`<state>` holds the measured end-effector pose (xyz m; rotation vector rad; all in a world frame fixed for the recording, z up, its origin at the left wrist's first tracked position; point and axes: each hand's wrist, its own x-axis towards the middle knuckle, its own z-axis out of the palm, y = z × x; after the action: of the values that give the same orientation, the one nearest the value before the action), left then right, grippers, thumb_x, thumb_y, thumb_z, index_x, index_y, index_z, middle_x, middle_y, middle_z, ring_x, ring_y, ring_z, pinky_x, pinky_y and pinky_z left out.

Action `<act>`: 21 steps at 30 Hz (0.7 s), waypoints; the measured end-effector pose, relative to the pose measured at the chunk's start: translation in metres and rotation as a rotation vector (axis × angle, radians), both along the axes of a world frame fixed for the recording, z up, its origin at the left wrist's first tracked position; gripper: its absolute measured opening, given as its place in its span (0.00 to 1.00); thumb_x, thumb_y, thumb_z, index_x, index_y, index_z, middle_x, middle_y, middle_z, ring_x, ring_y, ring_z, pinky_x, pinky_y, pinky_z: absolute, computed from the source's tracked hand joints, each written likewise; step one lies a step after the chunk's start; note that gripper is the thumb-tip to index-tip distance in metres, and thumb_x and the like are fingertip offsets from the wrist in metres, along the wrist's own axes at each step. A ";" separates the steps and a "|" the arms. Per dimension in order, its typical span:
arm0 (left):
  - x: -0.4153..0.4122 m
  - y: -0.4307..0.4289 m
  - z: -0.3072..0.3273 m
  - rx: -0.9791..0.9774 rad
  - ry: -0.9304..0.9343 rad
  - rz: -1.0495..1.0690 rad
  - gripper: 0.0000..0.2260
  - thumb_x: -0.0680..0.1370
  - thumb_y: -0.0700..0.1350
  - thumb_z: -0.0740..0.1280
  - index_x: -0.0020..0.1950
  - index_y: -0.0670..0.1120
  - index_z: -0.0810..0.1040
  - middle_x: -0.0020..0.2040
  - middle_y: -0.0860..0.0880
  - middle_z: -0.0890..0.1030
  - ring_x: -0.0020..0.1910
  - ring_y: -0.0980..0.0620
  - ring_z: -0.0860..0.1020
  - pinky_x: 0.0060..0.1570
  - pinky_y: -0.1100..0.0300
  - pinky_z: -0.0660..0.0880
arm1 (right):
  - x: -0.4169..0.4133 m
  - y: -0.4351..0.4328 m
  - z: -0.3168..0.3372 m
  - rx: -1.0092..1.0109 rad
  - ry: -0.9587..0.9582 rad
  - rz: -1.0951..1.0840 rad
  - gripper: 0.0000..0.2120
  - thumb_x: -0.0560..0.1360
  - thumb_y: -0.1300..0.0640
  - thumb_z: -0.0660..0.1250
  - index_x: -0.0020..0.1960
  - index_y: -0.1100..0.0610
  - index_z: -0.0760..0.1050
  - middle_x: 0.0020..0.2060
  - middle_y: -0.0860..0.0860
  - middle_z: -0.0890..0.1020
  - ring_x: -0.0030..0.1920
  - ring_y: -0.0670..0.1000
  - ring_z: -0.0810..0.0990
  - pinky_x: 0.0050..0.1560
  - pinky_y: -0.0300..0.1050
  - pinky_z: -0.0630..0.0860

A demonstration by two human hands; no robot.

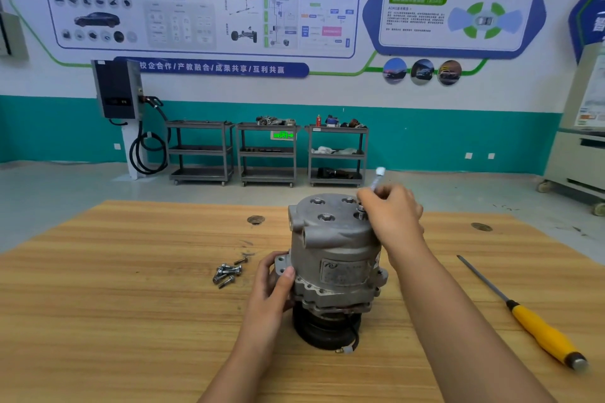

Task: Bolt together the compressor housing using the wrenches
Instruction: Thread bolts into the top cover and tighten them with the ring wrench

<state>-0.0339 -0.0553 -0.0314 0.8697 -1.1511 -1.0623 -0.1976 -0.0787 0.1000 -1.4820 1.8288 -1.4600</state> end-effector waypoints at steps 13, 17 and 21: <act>0.003 -0.001 -0.002 -0.017 -0.026 0.000 0.10 0.78 0.49 0.62 0.59 0.56 0.71 0.46 0.52 0.84 0.44 0.52 0.83 0.40 0.63 0.79 | 0.019 0.028 -0.039 -0.596 -0.521 0.229 0.06 0.76 0.59 0.68 0.43 0.49 0.80 0.42 0.44 0.85 0.46 0.41 0.82 0.43 0.30 0.75; 0.003 -0.003 -0.003 -0.009 -0.011 0.023 0.10 0.79 0.47 0.61 0.59 0.57 0.72 0.46 0.53 0.84 0.43 0.53 0.83 0.42 0.59 0.79 | 0.016 0.038 -0.049 -0.639 -0.283 0.253 0.07 0.76 0.52 0.63 0.50 0.45 0.79 0.52 0.47 0.81 0.55 0.41 0.77 0.53 0.31 0.72; 0.003 -0.003 -0.003 -0.007 -0.001 0.025 0.09 0.79 0.47 0.61 0.59 0.56 0.72 0.46 0.54 0.84 0.42 0.54 0.83 0.39 0.62 0.79 | 0.012 0.043 -0.060 -0.631 -0.153 0.254 0.11 0.79 0.48 0.58 0.57 0.38 0.75 0.54 0.32 0.71 0.57 0.36 0.70 0.58 0.26 0.65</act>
<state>-0.0306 -0.0581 -0.0345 0.8773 -1.1408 -1.0369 -0.1856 -0.0358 0.0403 -1.7298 1.0801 -2.0513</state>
